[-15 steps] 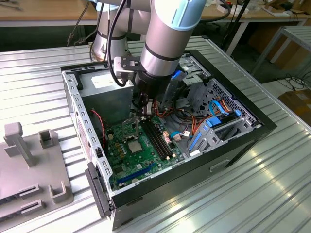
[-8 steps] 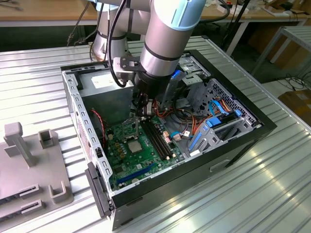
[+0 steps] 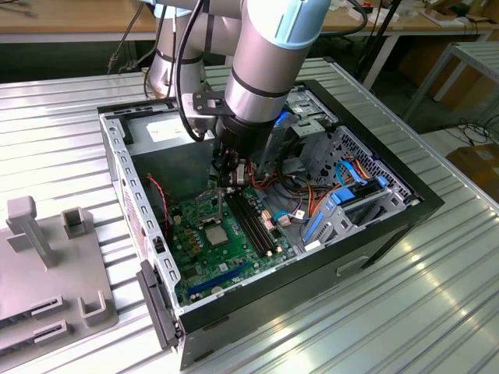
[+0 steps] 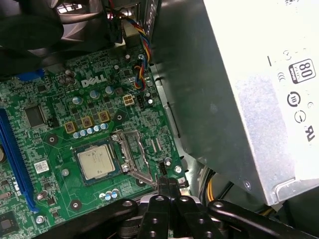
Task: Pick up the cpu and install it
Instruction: 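Close the cpu cover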
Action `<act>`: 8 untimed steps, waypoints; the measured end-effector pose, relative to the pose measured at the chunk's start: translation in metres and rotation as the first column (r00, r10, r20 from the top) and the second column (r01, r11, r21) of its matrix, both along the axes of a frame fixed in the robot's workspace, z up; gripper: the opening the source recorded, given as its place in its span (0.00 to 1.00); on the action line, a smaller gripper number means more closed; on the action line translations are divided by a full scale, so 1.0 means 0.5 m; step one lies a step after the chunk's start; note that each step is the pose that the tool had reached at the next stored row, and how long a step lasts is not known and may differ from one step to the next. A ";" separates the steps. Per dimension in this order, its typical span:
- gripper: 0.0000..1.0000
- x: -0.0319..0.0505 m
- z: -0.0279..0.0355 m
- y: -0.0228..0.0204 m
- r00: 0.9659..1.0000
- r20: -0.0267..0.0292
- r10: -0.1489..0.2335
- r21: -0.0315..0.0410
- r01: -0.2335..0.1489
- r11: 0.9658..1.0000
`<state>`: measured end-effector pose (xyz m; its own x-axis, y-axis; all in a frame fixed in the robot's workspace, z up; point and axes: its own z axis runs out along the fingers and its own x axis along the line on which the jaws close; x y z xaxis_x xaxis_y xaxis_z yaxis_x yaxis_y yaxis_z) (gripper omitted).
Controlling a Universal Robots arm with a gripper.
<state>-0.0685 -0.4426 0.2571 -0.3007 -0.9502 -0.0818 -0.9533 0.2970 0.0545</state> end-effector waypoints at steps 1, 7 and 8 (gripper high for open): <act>0.11 0.000 0.000 0.0001 1.000 0.000 0.000 0.000 0.000 1.000; 0.11 0.000 0.003 0.0000 1.000 0.000 0.000 0.000 0.000 1.000; 0.11 0.000 0.003 0.0000 1.000 0.000 0.000 0.000 0.000 1.000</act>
<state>-0.0685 -0.4426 0.2585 -0.3006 -0.9502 -0.0819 -0.9533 0.2969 0.0545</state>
